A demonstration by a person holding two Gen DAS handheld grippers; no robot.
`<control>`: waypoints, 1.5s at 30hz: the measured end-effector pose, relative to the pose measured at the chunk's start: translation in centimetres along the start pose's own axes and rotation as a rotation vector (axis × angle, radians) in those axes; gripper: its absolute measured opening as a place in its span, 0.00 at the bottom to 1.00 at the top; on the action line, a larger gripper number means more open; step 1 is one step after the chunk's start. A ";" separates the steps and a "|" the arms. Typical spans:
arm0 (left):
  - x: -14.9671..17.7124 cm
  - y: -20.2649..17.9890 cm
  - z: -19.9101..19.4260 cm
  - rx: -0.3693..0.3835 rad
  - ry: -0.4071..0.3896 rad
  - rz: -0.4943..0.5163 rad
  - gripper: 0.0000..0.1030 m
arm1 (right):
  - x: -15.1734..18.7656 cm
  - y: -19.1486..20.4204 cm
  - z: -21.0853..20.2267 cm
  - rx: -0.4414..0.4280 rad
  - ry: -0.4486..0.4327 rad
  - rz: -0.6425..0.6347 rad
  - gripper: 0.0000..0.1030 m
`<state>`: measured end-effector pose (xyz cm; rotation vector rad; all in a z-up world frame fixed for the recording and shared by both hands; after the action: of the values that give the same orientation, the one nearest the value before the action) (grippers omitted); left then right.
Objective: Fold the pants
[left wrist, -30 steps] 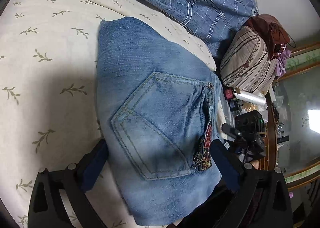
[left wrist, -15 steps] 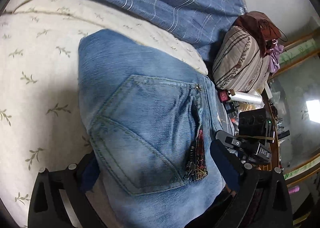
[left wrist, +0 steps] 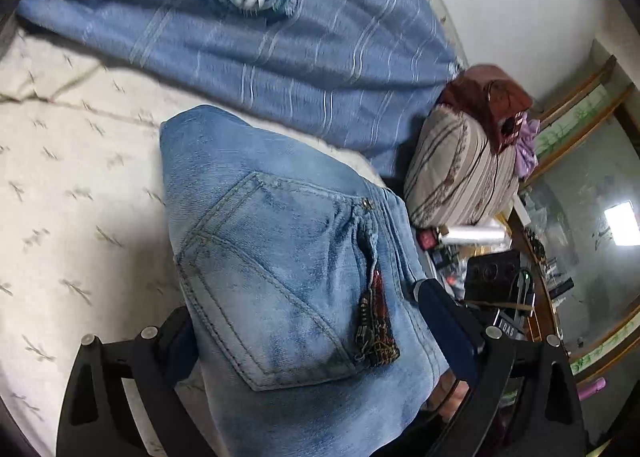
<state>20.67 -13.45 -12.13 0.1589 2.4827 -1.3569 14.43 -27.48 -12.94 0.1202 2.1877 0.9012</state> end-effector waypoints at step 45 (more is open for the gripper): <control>6.3 -5.1 -18.9 -0.804 -0.545 0.335 0.96 | 3.0 12.6 -10.1 0.367 -0.227 -0.345 0.62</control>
<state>9.46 -0.78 -0.51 0.0117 2.1873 -0.1698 3.09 -22.71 -2.02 0.0177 2.0534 0.2761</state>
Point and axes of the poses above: each gripper's, at about its wrist camera, not at the fingertips, and z roughly the way its jaws point, y to its left, x to its underside, the point moved 9 cm from there along z, roughly the way its jaws point, and after that the axes turned 11 degrees about -z, right-handed, at the moved point
